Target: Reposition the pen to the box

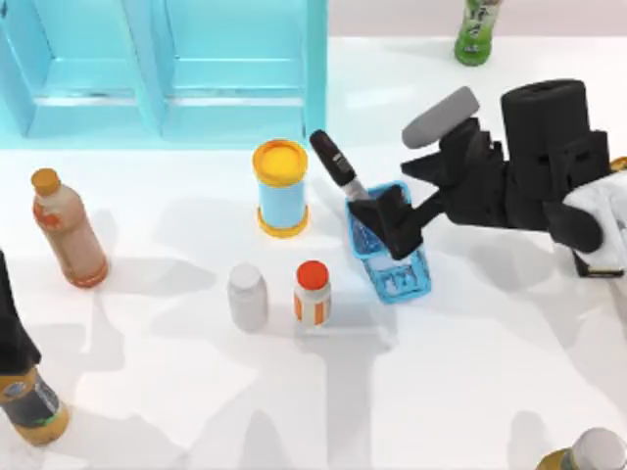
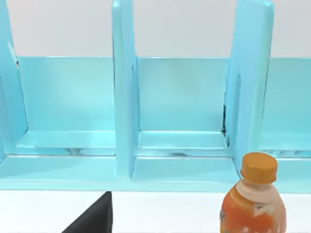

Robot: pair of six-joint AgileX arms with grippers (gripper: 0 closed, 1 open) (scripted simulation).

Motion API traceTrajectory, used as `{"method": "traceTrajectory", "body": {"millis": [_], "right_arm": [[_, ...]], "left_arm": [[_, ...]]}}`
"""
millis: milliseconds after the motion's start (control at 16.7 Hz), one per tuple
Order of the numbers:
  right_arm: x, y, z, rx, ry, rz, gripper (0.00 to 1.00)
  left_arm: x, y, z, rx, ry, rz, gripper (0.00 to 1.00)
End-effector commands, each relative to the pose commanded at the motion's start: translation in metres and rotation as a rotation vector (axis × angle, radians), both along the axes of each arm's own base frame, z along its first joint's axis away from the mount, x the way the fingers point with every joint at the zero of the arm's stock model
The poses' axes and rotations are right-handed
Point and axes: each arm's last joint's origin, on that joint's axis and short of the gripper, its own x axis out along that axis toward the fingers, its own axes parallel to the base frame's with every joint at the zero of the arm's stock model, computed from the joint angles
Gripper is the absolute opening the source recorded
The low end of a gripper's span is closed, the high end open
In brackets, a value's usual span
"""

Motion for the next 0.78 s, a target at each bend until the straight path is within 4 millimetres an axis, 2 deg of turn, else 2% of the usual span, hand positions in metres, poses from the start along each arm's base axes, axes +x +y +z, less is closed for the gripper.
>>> {"method": "traceTrajectory", "body": {"millis": [300,780], "right_arm": [[0.0005,0.0025,-0.0004,0.002,-0.002,0.002,1.0],[0.0005,0.0025,-0.0004,0.002,-0.002,0.002,0.4]], "left_arm": [[0.0,0.0,0.0,0.0,0.0,0.0,1.0],[0.0,0.0,0.0,0.0,0.0,0.0,1.0]]}}
